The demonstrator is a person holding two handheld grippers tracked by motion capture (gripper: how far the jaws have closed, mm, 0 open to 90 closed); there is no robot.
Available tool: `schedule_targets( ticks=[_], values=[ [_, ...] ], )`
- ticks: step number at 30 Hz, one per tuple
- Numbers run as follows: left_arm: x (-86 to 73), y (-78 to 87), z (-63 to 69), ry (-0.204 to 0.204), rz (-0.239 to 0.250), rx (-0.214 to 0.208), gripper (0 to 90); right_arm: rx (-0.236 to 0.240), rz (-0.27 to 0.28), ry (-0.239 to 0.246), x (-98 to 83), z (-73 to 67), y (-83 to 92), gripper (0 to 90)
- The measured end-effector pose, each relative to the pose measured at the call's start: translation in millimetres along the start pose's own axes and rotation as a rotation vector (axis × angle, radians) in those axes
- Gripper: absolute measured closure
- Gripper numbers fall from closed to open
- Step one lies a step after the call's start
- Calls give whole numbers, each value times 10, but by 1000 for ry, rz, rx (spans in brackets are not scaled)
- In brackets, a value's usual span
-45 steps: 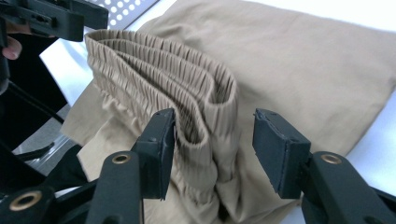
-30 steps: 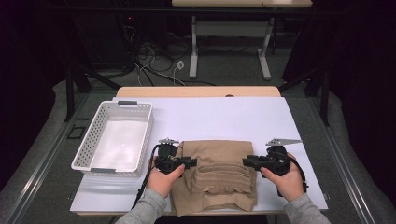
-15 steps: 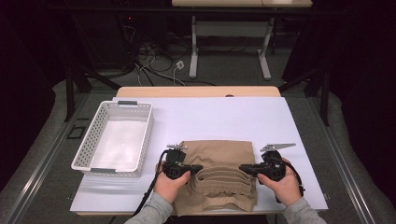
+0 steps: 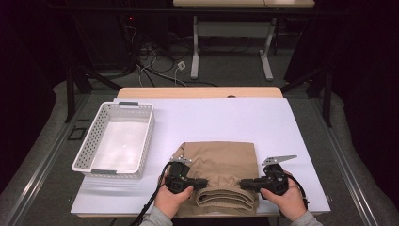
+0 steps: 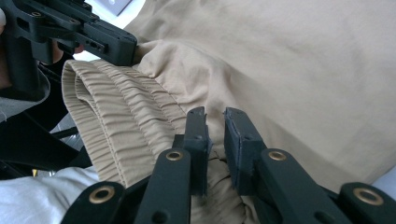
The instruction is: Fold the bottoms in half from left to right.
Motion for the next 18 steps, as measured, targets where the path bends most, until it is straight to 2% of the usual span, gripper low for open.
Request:
schedule_targets(
  ticks=[6,12,18],
  values=[
    [-98,-17,35,-29,-17,13,863,3,-20,15,-52,-47,-6,800],
    [-189,-26,40,-25,-21,10,862,6,-32,22,-117,-73,-17,807],
    [-245,-50,36,-11,-18,2,878,-9,-74,36,-193,-86,-40,860]
  ],
)
Point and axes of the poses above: each handheld gripper's, and its own axes: y roughly backward along the jaws, x roughly out of its top, z roughly to its right, the point moved 6 cm from there along -y, roughly forward along the jaws, and after that the axes turned 6 degrees about z, right-handed, at the moved point
